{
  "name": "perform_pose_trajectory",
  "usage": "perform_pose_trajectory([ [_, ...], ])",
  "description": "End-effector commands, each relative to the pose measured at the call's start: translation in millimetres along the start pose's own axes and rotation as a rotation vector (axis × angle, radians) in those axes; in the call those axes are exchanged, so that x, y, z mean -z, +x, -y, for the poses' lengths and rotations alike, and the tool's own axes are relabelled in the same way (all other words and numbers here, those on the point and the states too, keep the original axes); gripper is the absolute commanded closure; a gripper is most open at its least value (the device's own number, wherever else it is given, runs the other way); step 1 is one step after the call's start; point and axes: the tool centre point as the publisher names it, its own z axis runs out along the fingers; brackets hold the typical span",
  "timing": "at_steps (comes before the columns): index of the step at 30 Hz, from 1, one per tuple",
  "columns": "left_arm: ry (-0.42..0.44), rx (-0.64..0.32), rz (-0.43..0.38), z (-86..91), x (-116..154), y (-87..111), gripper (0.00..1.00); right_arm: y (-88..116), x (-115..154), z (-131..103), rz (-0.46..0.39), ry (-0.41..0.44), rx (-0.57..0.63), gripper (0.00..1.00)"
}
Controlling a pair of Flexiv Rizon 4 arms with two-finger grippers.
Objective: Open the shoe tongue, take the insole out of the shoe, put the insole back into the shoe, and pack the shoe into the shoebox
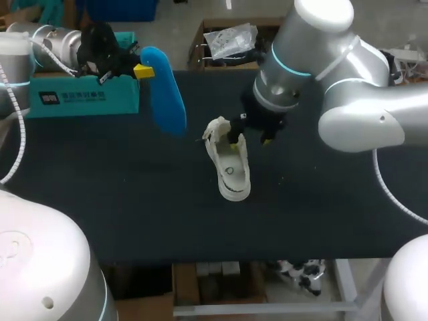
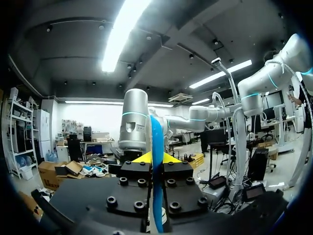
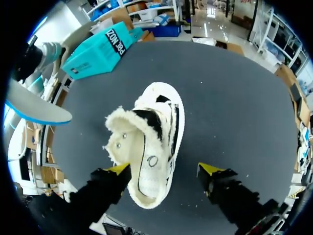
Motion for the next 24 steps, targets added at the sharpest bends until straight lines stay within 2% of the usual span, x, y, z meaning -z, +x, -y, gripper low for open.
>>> perform_pose_trajectory([
  [1,-0.070,0.016,0.128,3.7,-25,11.8,1.00,-4,10,9,-0.006,-0.013,0.000,0.00],
  [10,-0.070,0.016,0.128,3.7,-25,11.8,1.00,-4,10,9,-0.006,-0.013,0.000,0.00],
  [12,-0.011,0.032,0.169,-2.1,-37,14.8,1.00,-6,11,9,-0.029,-0.027,0.011,0.00],
  [14,0.052,0.064,0.168,-8.0,-48,19.0,1.00,-9,17,11,-0.045,-0.034,0.029,0.00],
  [16,0.076,0.089,0.208,-12.9,-59,22.7,1.00,-13,24,16,-0.062,-0.040,0.029,0.00],
  [20,0.110,0.133,0.247,-18.9,-80,33.5,1.00,-25,37,31,-0.153,-0.062,-0.045,0.00],
  [24,0.124,0.152,0.285,-17.4,-97,44.8,1.00,-28,46,44,-0.235,-0.011,-0.184,0.00],
])
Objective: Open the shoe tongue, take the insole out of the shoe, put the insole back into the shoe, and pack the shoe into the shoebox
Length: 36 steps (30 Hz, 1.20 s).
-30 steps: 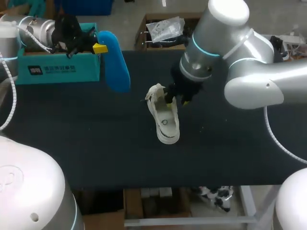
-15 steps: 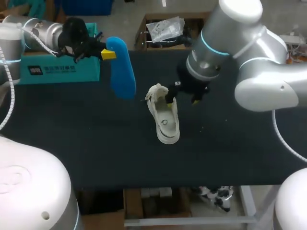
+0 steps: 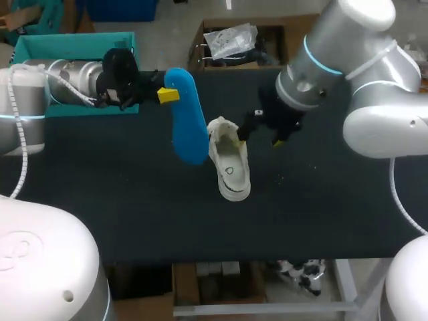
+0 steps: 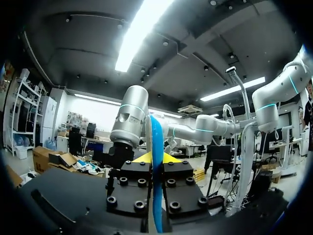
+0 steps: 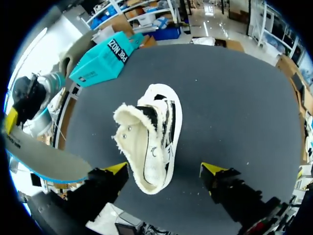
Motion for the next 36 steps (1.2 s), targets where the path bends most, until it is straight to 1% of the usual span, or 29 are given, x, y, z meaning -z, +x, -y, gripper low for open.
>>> perform_pose_trajectory([
  [1,0.032,0.009,0.229,-4.1,-20,14.0,1.00,-21,21,24,-0.151,0.001,-0.143,0.00],
  [2,0.031,0.012,0.235,-4.6,-23,16.3,1.00,-20,23,25,-0.181,0.021,-0.136,0.00],
  [3,0.030,0.016,0.245,-5.2,-26,19.1,1.00,-16,23,27,-0.186,0.054,-0.130,0.00],
  [4,0.033,0.019,0.255,-5.4,-29,21.8,1.00,-11,23,30,-0.170,0.065,-0.101,0.00],
  [7,0.036,0.022,0.265,-4.2,-36,31.8,1.00,-11,23,30,-0.170,0.065,-0.101,0.00],
  [9,0.033,0.045,0.270,-4.9,-41,35.5,1.00,-11,23,30,-0.170,0.065,-0.101,0.00],
  [16,0.048,0.098,0.291,-10.3,-49,31.8,1.00,-11,23,30,-0.170,0.065,-0.101,0.00],
  [18,0.050,0.113,0.303,-12.6,-49,30.3,1.00,-5,23,29,-0.190,0.118,-0.166,0.00],
  [19,0.055,0.122,0.305,-13.6,-49,29.8,1.00,-3,22,31,-0.220,0.160,-0.225,0.00],
  [20,0.055,0.127,0.308,-14.8,-49,29.2,1.00,-3,22,32,-0.244,0.161,-0.273,0.00],
  [21,0.056,0.130,0.315,-15.7,-50,28.9,1.00,-2,23,35,-0.290,0.193,-0.310,0.00],
  [22,0.057,0.132,0.315,-16.4,-50,28.5,1.00,-2,22,38,-0.316,0.234,-0.373,0.00],
  [23,0.060,0.139,0.322,-17.3,-51,28.0,1.00,-2,22,41,-0.356,0.228,-0.406,0.00],
  [24,0.062,0.147,0.326,-18.2,-51,26.7,1.00,-2,22,45,-0.382,0.286,-0.461,0.00],
  [25,0.065,0.155,0.331,-18.8,-52,25.3,1.00,-2,21,48,-0.416,0.284,-0.488,0.00],
  [27,0.069,0.183,0.345,-19.7,-53,20.3,1.00,1,25,53,-0.514,0.294,-0.478,0.00],
  [32,0.063,0.221,0.358,-18.8,-58,10.6,1.00,1,25,53,-0.514,0.294,-0.478,0.00],
  [36,0.068,0.241,0.359,-19.6,-59,8.1,1.00,1,25,53,-0.514,0.294,-0.478,0.00],
])
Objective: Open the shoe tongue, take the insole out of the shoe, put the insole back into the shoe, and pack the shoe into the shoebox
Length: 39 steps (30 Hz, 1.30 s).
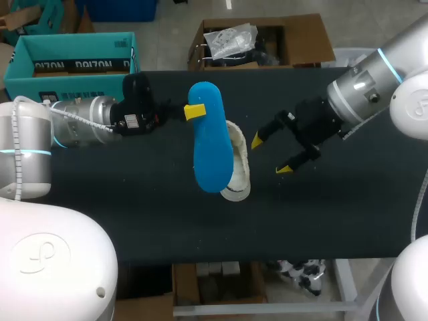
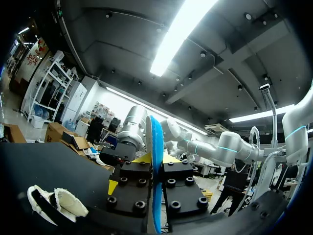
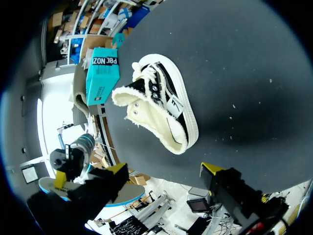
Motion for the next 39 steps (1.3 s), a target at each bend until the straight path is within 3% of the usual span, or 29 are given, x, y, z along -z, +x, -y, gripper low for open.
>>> perform_pose_trajectory([
  [1,0.005,0.019,0.068,0.7,-5,1.0,1.00,-7,4,-4,-0.043,0.050,0.005,0.00],
  [4,0.007,0.035,0.064,0.0,-6,-0.6,1.00,-7,4,-4,-0.043,0.050,0.005,0.00],
  [9,0.002,0.046,0.064,-1.9,-9,-1.6,1.00,0,4,-1,-0.087,0.109,-0.182,0.00],
  [14,-0.016,0.058,0.063,-3.2,-12,-2.1,1.00,-1,8,9,-0.209,0.172,-0.436,0.00],
  [35,-0.016,0.058,0.063,-3.2,-12,-2.1,1.00,-1,8,9,-0.209,0.172,-0.436,0.00],
  [39,-0.016,0.058,0.063,-3.2,-12,-2.1,1.00,3,-2,-6,-0.288,0.269,-0.570,0.00],
])
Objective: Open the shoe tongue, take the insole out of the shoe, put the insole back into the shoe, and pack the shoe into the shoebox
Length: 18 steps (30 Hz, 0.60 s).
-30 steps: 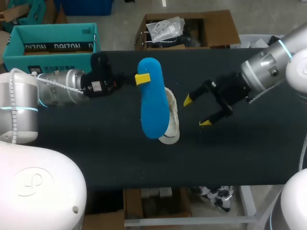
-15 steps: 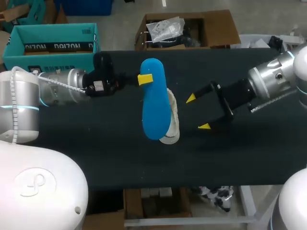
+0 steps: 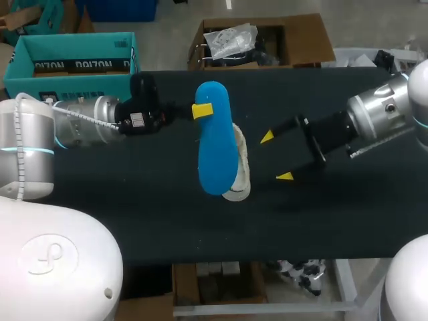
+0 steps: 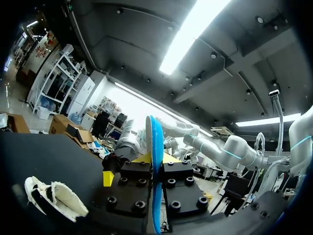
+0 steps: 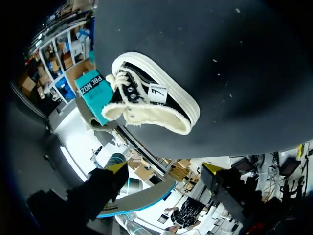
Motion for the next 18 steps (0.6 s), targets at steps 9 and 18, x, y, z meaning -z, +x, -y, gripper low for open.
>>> perform_pose_trajectory([
  [9,0.001,0.001,0.005,-0.3,-1,0.8,1.00,11,-25,-8,-0.076,0.130,-0.471,0.00],
  [18,0.001,0.001,0.005,-0.3,-1,0.8,1.00,15,-30,7,-0.117,0.134,-0.597,0.00],
])
